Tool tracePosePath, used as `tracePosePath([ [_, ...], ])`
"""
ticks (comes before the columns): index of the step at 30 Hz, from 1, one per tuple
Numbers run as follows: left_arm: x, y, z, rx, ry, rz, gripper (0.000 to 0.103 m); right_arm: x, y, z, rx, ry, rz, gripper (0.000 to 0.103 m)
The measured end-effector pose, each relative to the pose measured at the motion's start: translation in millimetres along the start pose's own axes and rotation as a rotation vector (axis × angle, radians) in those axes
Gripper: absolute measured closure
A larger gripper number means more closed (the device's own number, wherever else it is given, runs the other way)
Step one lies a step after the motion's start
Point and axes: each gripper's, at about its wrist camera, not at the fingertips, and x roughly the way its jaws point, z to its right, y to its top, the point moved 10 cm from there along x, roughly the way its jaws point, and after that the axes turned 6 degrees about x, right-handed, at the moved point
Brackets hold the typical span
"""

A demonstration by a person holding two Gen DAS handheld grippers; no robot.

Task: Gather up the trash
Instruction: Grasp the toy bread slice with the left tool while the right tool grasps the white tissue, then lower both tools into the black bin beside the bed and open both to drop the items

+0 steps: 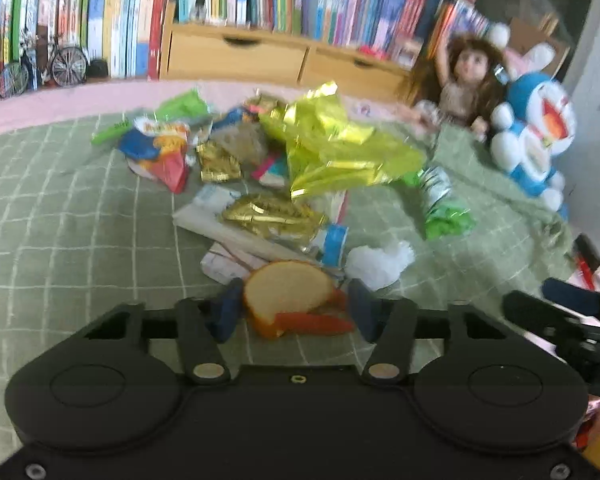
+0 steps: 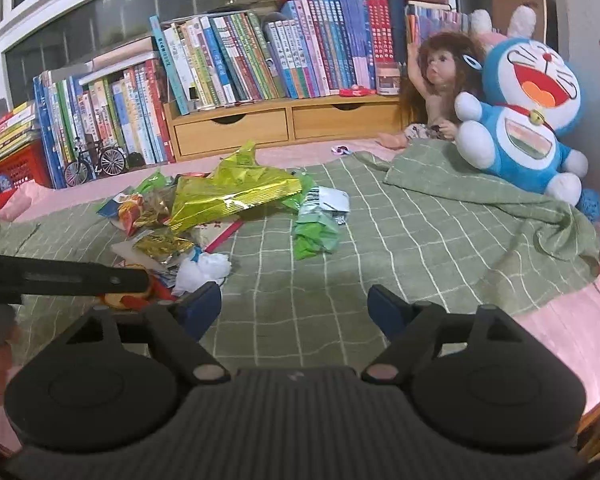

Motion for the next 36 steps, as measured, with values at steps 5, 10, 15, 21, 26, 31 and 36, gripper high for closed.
tracePosePath([
  [5,-6.8,11.0,-2.9,-0.019,-0.013,0.021,0.071,5.2,0.1,4.0,0.022,0.016,-0.019,0.016],
  [10,-27.0,23.5,-14.7,-0.027,0.000,0.049,0.071,17.9,2.7,-5.9,0.057,0.075,-0.070,0.016],
  [15,-41.5,26.5,-32.2,-0.074,0.001,0.065,0.071,39.5,6.2,-27.0,0.063,0.116,-0.141,0.018],
  [21,-51.6,24.1,-49.5,-0.072,0.040,0.077,0.071,68.2,8.8,-49.8,0.111,0.148,-0.237,0.023],
  [26,-57.3,20.3,-58.7,-0.080,0.053,0.079,0.071,89.5,5.0,-55.3,0.156,0.116,-0.313,0.051],
  [31,-67.2,16.0,-63.8,-0.079,0.060,0.084,0.071,82.2,7.6,-63.4,0.177,0.129,-0.321,0.072],
  [36,-81.9,12.3,-60.8,-0.072,0.052,0.098,0.071,66.9,14.0,-64.8,0.178,0.112,-0.306,0.074],
])
